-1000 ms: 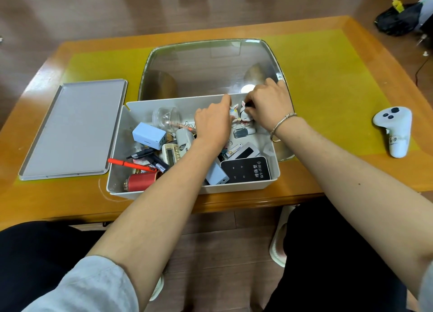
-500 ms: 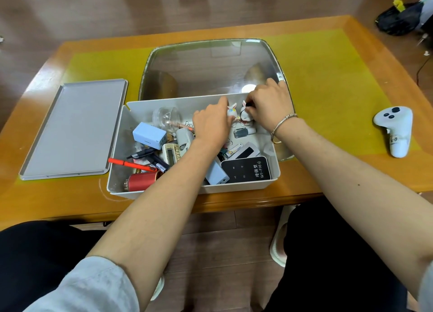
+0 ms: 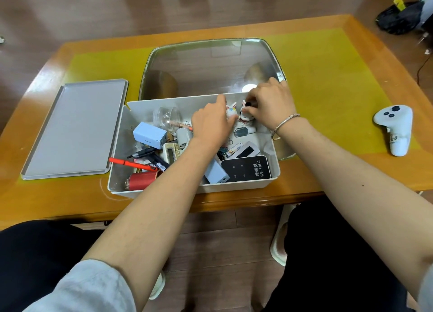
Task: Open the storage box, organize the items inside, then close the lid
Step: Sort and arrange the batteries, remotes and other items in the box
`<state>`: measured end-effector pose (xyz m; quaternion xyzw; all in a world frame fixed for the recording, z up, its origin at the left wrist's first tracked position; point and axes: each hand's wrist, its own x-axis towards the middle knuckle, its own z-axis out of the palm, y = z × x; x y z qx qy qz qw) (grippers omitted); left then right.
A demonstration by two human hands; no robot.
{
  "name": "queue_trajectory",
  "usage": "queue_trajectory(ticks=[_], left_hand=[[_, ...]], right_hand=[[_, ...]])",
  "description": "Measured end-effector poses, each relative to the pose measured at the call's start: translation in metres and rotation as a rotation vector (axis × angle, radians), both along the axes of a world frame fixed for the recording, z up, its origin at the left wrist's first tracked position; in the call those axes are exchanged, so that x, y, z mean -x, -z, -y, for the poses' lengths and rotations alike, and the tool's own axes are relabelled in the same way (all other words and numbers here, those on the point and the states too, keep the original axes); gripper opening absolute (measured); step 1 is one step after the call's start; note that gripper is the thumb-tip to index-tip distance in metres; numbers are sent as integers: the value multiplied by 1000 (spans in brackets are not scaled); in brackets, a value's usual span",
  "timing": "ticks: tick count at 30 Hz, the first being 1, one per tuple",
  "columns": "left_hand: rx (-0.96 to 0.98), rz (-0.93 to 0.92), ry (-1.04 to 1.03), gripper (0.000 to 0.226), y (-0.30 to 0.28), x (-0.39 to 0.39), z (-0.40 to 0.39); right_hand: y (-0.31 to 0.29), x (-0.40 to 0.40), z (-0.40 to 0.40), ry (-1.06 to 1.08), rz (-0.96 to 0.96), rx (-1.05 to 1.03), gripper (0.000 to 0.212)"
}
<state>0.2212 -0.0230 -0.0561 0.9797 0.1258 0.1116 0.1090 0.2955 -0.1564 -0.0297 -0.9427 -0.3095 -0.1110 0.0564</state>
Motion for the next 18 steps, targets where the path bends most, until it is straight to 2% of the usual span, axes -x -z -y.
queue_trajectory(ticks=[5, 8, 11, 18], left_hand=[[-24, 12, -3, 23, -7, 20, 4], [78, -85, 193, 36, -9, 31, 18], [76, -310, 433, 49, -6, 35, 26], [-4, -481, 441, 64, 5, 31, 27]], right_hand=[[-3, 0, 10, -23, -41, -106, 26], [-5, -1, 10, -28, -44, -131, 24], [-6, -2, 9, -23, -41, -116, 25], [-3, -3, 0, -21, -67, -37, 23]])
